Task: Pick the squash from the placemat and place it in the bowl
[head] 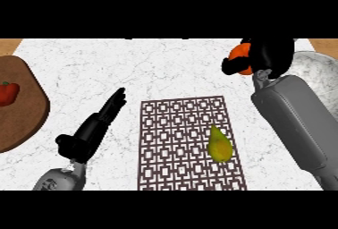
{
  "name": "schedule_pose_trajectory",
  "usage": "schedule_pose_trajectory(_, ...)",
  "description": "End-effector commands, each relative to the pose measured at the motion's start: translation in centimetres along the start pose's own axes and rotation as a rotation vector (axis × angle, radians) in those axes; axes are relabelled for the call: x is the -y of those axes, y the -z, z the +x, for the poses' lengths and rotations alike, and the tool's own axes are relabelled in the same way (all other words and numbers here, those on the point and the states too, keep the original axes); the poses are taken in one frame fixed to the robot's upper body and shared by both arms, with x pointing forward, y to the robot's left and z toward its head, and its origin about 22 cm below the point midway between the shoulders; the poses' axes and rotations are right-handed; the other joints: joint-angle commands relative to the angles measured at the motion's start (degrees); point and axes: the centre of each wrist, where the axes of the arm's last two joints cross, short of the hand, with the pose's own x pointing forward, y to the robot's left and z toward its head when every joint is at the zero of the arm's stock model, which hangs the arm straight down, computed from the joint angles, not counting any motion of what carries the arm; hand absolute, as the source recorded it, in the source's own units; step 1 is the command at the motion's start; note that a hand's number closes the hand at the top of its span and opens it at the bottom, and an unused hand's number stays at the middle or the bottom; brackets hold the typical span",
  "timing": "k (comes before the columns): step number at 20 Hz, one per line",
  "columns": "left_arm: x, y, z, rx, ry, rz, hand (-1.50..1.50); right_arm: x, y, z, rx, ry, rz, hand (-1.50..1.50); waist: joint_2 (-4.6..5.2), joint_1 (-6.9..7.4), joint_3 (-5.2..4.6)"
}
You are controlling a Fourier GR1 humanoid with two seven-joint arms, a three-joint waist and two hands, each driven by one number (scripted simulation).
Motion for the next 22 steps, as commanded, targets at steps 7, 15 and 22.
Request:
schedule_pose_trajectory(7,-0.5,1.0,-0.6,0.017,0.002,0.007,0.0,4.0,2.5,-3.8,-0.144,0.109,-0.136,1.5,0.29,0.35,0.0)
schedule_pose_trajectory(15,-0.7,0.7,0.3,0.015,0.002,-0.002,0.0,3.0,5.4,-11.7,-0.197,-0.092,-0.292,1.5,0.32,0.4,0.02)
schedule_pose_trajectory(22,0.6,0.4,0.7,0.001,-0.002,-0.012,0.0,1.4,7.6,-18.1,-0.281,-0.114,-0.065,1.5,0.41,0.59,0.05)
